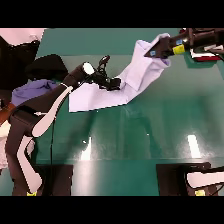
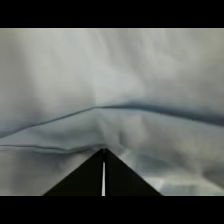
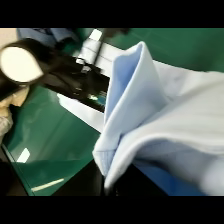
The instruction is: Fold the shirts.
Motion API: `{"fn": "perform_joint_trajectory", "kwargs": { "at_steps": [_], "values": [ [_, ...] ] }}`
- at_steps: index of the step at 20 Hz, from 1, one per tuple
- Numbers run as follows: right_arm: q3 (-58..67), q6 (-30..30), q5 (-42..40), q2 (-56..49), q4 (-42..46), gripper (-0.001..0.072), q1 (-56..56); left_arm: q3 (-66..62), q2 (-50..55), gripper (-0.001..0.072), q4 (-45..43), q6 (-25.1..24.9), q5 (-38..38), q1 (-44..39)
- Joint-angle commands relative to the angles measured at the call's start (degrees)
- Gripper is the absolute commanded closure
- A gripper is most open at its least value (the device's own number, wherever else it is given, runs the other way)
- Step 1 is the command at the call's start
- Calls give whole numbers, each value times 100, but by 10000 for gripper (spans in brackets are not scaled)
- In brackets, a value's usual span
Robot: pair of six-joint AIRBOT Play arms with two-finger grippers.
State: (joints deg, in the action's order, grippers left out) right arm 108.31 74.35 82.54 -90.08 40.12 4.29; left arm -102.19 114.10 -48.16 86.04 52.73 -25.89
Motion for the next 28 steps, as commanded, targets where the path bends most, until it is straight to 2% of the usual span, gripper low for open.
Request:
{"fn": "perform_joint_trajectory", "kwargs": {
  "at_steps": [1, 6, 11, 13, 19, 25, 26, 27, 28],
  "values": [
    [168, 127, -365, -31, 7, 703, 514, -214, 238, 686, -131, 98, 24, -20],
    [168, 127, -439, -295, -2, 703, 887, -380, 188, 686, -417, -96, 203, 20],
    [168, 125, -664, -470, 2, 703, 1180, -1775, 146, 686, -1908, -48, 2046, 538],
    [164, 125, -824, -511, 0, 703, 1331, -1823, -238, 685, -2197, -50, 2264, 944],
    [166, 103, -1410, -761, 2, 702, 1886, -1823, -1508, 685, -2382, -98, 2717, 2236],
    [170, -297, -2468, -1563, -13, 697, 2750, -1722, -2026, 685, -2337, -94, 3143, 2710],
    [173, -358, -2752, -1735, -17, 676, 2918, -1668, -2033, 685, -2297, -94, 3169, 2710],
    [286, -535, -2881, -1943, -24, 463, 3106, -1587, -2031, 685, -2245, -92, 3191, 2706],
    [535, -605, -2850, -2164, -81, 295, 3268, -1499, -2031, 685, -2210, -92, 3185, 2706]
  ]
}}
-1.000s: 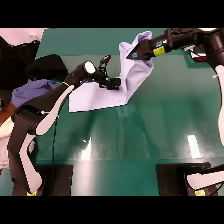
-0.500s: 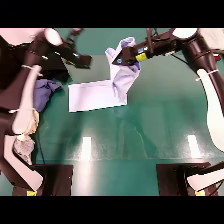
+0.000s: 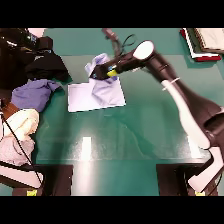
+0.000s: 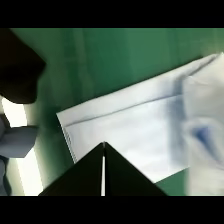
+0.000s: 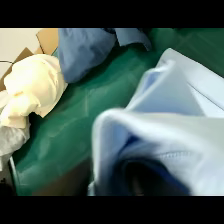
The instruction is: Fold the shirts.
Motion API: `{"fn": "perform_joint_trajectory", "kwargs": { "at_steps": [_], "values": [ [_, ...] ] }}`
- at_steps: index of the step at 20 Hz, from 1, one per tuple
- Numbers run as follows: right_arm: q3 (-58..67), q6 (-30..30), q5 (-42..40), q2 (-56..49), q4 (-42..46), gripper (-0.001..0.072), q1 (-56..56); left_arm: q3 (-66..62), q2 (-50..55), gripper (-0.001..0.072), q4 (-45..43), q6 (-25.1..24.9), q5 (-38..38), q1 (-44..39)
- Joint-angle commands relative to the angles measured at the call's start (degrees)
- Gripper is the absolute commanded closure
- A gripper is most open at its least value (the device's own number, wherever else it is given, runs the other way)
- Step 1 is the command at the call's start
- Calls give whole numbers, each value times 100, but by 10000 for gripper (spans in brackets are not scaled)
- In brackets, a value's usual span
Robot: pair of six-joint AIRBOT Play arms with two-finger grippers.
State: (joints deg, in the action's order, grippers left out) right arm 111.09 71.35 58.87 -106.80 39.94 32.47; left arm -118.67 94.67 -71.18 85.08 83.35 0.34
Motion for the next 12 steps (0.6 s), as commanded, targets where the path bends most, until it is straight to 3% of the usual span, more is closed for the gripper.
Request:
{"fn": "perform_joint_trajectory", "kwargs": {
  "at_steps": [1, 4, 11, 12],
  "values": [
    [601, -391, -376, -706, -262, 186, 584, 229, -87, 684, 109, 4, 129, 83],
    [859, -439, -229, -647, -203, 174, 597, 280, -94, 684, 107, 0, 289, 83],
    [-1346, -332, 671, 682, 203, 173, -1207, 280, -92, 684, 168, -2, 319, 83],
    [-1569, -310, 761, 699, 160, 136, -1506, 280, -92, 684, 186, -2, 310, 83]
  ]
}}
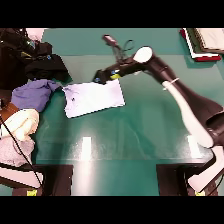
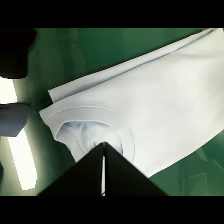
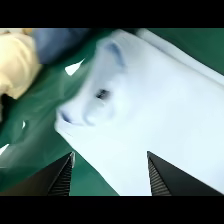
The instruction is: Fold the shirts.
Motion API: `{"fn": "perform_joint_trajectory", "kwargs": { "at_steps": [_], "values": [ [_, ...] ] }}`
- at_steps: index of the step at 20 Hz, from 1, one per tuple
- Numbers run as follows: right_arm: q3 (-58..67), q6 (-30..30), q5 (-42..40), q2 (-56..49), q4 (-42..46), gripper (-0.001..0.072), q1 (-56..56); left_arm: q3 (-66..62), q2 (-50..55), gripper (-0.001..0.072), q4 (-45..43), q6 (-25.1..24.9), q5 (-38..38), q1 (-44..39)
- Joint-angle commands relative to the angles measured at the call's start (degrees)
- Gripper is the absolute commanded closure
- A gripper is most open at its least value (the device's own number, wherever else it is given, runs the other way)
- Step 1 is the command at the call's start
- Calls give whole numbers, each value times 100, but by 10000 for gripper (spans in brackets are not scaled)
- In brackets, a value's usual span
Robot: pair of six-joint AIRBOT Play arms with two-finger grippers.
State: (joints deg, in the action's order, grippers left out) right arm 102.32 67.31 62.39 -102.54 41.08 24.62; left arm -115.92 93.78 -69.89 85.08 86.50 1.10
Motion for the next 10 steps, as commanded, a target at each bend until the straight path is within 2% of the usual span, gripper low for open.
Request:
{"fn": "perform_joint_trajectory", "kwargs": {
  "at_steps": [1, 5, 8, 10],
  "values": [
    [-927, 160, 457, 256, 42, 68, -1021, 4, -2, 685, 120, -2, -4, 7],
    [-1244, 470, 986, -284, -72, 59, -1661, 4, -2, 684, 289, -4, -42, 7],
    [-1163, 466, 1001, -820, -785, 67, -1639, 4, -2, 684, 308, -2, -22, 7],
    [-863, 470, 1023, -1189, -841, 96, -1471, 4, -2, 684, 306, -4, 39, 7]
  ]
}}
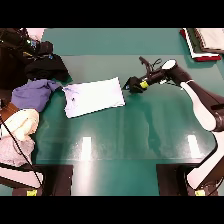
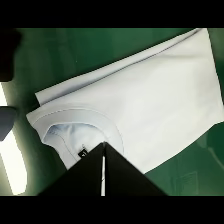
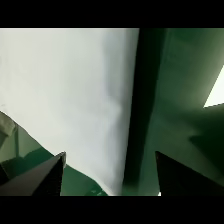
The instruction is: Fold the shirts.
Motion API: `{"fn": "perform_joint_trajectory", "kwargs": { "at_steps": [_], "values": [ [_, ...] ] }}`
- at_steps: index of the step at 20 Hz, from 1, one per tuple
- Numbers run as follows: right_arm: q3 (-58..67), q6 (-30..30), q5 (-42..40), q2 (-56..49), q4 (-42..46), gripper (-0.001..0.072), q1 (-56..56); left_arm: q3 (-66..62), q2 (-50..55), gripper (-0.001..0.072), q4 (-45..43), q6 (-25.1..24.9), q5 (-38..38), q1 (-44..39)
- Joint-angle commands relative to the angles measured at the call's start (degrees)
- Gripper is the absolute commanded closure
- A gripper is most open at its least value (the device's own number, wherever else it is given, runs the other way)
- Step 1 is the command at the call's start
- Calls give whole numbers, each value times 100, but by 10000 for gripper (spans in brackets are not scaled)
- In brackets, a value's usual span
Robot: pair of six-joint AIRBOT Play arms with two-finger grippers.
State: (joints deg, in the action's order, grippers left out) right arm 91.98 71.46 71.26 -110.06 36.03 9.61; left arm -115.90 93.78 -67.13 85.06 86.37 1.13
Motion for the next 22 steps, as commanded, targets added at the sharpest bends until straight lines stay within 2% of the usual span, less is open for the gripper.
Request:
{"fn": "perform_joint_trajectory", "kwargs": {
  "at_steps": [1, 7, 9, 11, 16, 18, 22],
  "values": [
    [376, 68, 142, -608, -350, 119, 166, 2, -2, 684, 31, -4, 85, 4],
    [1353, 293, 72, -1276, -354, 152, 857, 2, -2, 684, 31, -2, 227, 4],
    [1561, 286, 55, -1384, -358, 349, 997, 2, -2, 684, 33, 0, 297, 4],
    [1711, 227, -24, -1379, -348, 700, 1082, 2, -2, 684, 33, -2, 374, 4],
    [1775, 201, 590, -774, -291, 701, 627, 2, -2, 684, 33, -13, 629, 4],
    [1215, 199, 710, -129, -219, 701, 96, 2, -2, 684, 33, -61, 629, 4],
    [-186, 203, 575, 1331, 866, 701, -1333, 2, -2, 684, 105, -61, 623, 4]
  ]
}}
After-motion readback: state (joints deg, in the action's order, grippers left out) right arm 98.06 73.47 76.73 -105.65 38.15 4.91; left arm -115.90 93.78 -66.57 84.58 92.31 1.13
